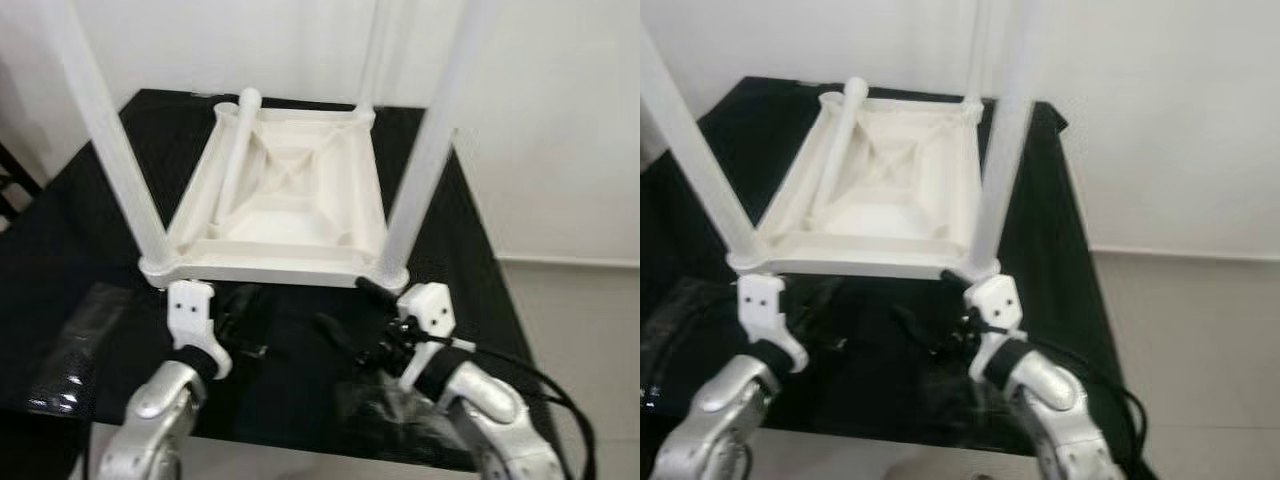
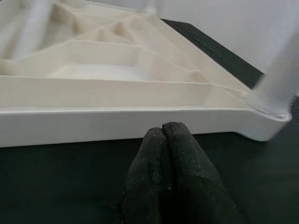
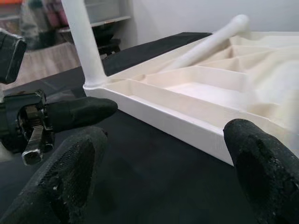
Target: Building children table
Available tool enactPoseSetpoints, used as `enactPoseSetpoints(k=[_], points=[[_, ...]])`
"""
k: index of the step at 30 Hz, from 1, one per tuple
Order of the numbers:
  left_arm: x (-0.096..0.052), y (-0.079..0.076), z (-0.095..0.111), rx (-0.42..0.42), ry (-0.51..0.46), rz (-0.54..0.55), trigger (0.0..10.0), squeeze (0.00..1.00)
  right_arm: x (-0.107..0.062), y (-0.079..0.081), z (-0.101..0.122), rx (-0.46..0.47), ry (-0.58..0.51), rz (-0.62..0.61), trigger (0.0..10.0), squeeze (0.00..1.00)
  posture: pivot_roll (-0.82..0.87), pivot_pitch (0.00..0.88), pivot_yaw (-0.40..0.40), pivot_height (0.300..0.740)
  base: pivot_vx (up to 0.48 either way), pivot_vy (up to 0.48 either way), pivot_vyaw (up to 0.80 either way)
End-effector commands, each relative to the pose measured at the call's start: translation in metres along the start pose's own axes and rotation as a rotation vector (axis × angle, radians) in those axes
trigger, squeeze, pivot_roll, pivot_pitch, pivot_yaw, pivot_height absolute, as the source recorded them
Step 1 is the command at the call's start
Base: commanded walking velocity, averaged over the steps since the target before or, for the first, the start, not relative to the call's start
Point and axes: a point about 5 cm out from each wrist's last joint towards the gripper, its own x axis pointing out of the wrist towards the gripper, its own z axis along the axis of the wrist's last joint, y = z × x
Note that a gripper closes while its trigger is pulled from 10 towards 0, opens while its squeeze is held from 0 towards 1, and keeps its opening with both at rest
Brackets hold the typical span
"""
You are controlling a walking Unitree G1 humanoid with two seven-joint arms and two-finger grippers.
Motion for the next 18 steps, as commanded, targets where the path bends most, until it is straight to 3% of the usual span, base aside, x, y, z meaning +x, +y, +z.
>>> enactPoseSetpoints(k=[1,18], points=[[-0.0004,-0.0018,-0.0024,-0.005,0.014,-0.01,10.0,0.0,-0.0025,-0.0006,-0.0015,0.009,-0.001,0.004,10.0,0.0,-0.02,0.128,0.011,0.74,0.0,-0.48,0.0],[-0.0002,-0.0024,-0.0025,-0.003,0.016,-0.015,10.0,0.0,-0.0014,-0.0035,-0.0053,0.023,0.001,0.031,10.0,0.0,-0.02,0.122,0.013,0.74,0.0,-0.48,0.0]])
